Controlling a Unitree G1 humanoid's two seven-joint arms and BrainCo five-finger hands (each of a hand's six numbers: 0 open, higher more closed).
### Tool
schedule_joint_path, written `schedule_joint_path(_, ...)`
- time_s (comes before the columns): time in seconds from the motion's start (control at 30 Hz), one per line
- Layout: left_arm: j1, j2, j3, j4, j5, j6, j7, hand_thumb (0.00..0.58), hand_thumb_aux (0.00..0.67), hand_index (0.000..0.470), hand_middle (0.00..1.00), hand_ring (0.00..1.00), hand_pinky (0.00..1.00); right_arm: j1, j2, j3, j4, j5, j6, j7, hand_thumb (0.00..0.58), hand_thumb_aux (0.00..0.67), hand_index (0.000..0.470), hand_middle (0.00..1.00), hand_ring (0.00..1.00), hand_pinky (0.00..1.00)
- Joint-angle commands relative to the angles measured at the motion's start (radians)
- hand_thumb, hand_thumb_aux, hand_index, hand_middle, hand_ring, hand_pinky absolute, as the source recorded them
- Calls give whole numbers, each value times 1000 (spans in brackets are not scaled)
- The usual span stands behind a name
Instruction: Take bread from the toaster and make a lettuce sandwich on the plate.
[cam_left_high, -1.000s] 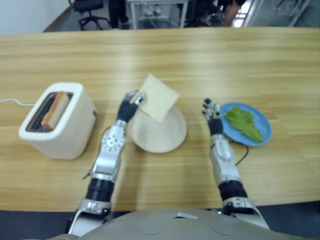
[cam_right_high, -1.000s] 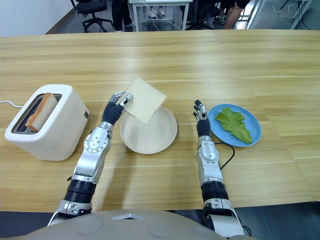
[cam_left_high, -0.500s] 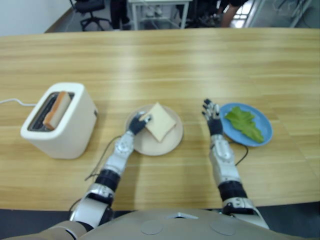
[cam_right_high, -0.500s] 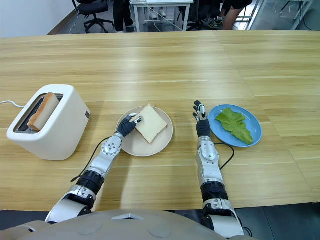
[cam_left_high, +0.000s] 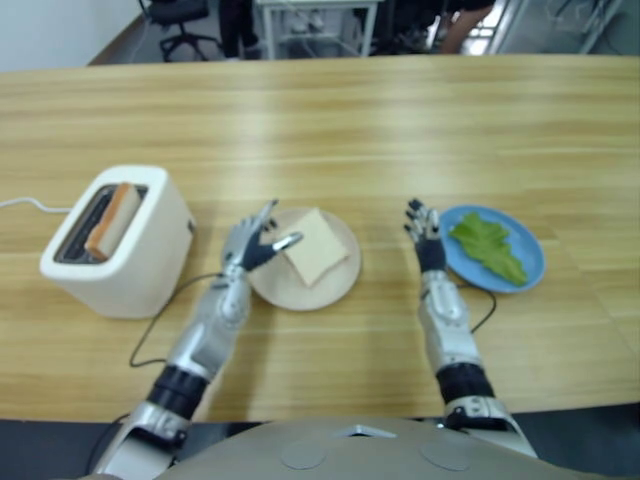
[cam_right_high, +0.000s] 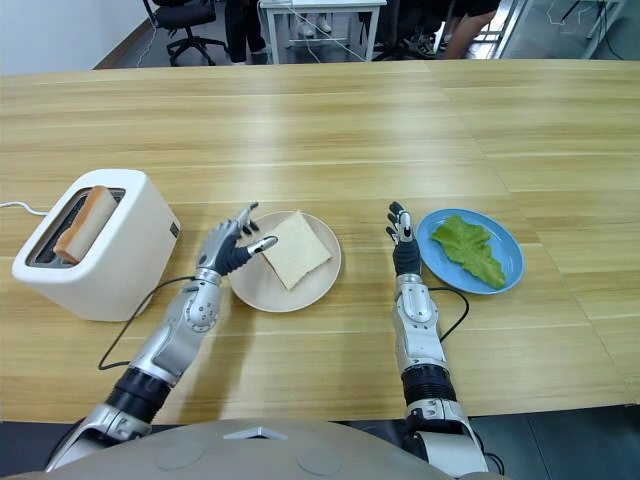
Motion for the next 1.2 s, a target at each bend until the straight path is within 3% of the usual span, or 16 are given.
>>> schedule_joint_path(0.03,49,23,31,-180,114,31,36,0,0,0,0,0,0,3,2,-3,-1,0,14,-2,0,0,0,0,0,0)
schedule_joint_path(0.23,97,7,70,-287,108,-8,63,0,0,0,0,0,0,21,-90,16,-142,-121,-4,-25,0,0,0,0,0,0)
schedule_joint_path(0.33,104,-24,85,-212,12,-37,55,0,0,0,0,0,0,20,-244,-29,-302,-212,24,-16,0,0,0,0,0,0)
schedule_joint_path(0.4,104,-49,99,-134,-67,-66,53,0,0,0,0,0,0,3,-415,-79,-352,-370,47,-65,0,0,0,0,0,0)
schedule_joint_path(0.5,97,-67,108,-45,-119,-92,61,0,0,0,0,0,0,-19,-619,-84,-318,-586,72,-159,0,0,0,0,0,0)
schedule_joint_path(0.6,92,-79,107,19,-144,-120,70,0,0,0,0,0,0,-56,-815,0,-196,-847,133,-263,0,0,0,0,0,0)
schedule_joint_path(0.67,91,-82,104,39,-145,-132,77,0,0,0,0,0,0,-91,-879,70,-97,-945,157,-308,0,0,0,0,0,0)
schedule_joint_path(0.77,89,-86,104,50,-145,-140,81,0,0,0,0,0,0,-183,-897,197,116,-1042,170,-361,0,0,0,0,0,0)
schedule_joint_path(0.93,82,-84,114,79,-146,-145,94,0,0,0,0,0,0,-326,-809,395,447,-1141,185,-487,0,0,0,0,0,0)
schedule_joint_path(1.2,85,-90,99,98,-136,-151,96,0,0,0,0,0,0,-395,-710,547,667,-1135,206,-571,0,0,0,0,0,0)
